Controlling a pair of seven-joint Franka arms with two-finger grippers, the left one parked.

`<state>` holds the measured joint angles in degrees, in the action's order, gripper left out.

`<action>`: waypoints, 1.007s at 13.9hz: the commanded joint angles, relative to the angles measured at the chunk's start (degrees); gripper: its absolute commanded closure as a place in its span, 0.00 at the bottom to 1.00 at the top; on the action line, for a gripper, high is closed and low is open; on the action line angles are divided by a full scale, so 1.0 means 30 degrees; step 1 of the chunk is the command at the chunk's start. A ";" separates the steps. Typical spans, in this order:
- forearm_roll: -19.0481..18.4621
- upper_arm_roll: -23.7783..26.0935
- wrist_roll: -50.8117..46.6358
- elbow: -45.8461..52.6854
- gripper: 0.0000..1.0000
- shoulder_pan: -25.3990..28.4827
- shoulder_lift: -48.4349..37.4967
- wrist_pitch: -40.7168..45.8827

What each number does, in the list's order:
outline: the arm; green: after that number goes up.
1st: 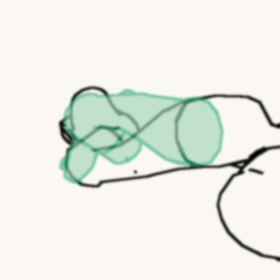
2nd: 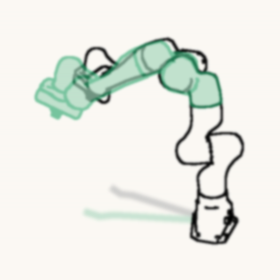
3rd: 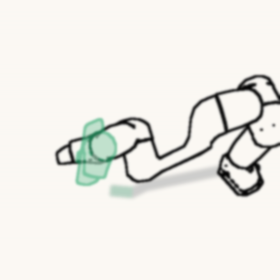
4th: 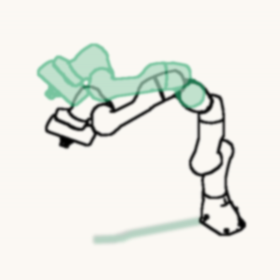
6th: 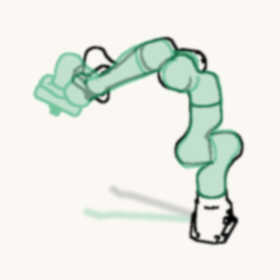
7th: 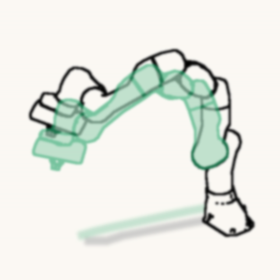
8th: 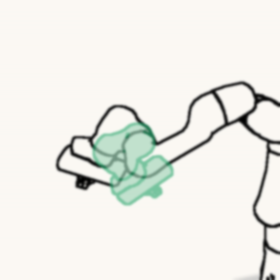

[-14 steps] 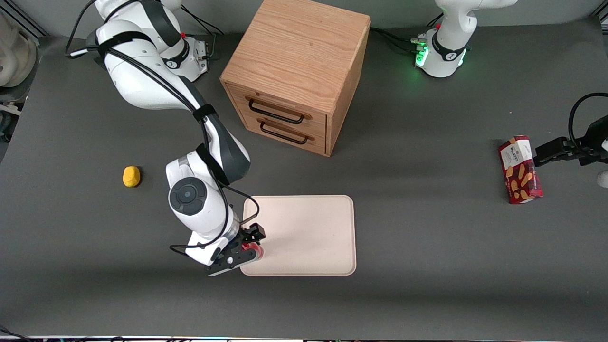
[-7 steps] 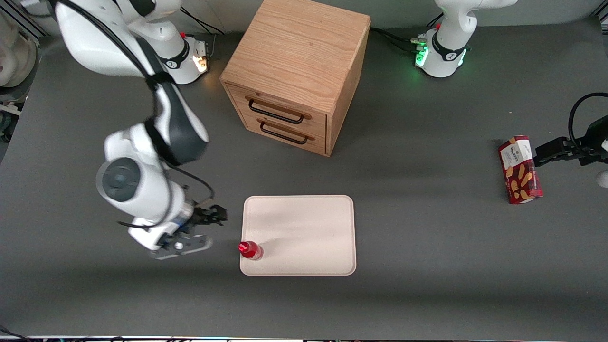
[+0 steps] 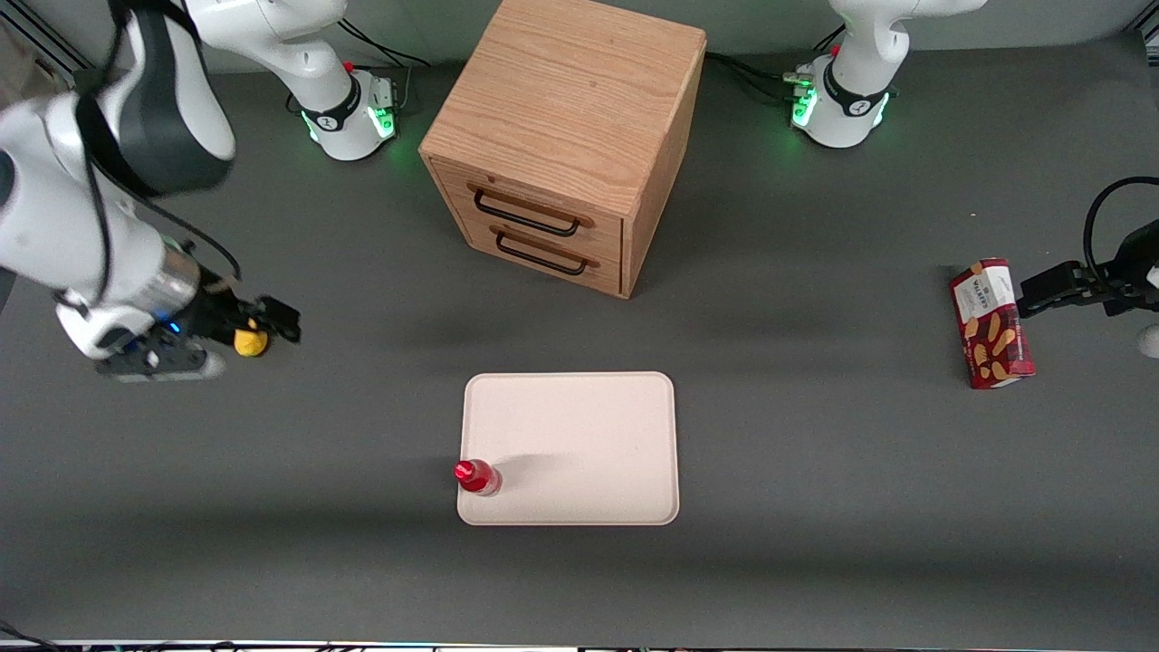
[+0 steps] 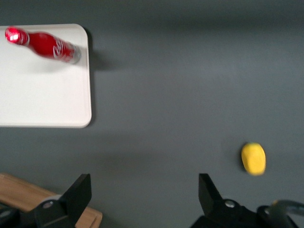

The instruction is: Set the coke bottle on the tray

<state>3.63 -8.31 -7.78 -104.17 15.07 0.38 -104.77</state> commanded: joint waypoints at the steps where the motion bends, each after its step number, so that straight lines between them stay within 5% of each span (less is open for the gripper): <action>1: -0.0910 -0.0803 0.0278 -0.1318 0.00 0.0249 -0.3082 0.2071; 4: -0.1589 -0.1446 0.0250 0.1521 0.00 0.0191 -0.2766 0.4976; 7: -0.1560 -0.2619 0.0918 0.2464 0.00 0.0191 -0.2561 0.5158; 14: -0.1560 -0.2563 0.1744 0.3400 0.00 0.0249 -0.0806 0.5158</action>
<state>-0.55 -15.97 -3.93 -98.05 15.59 -4.83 -90.76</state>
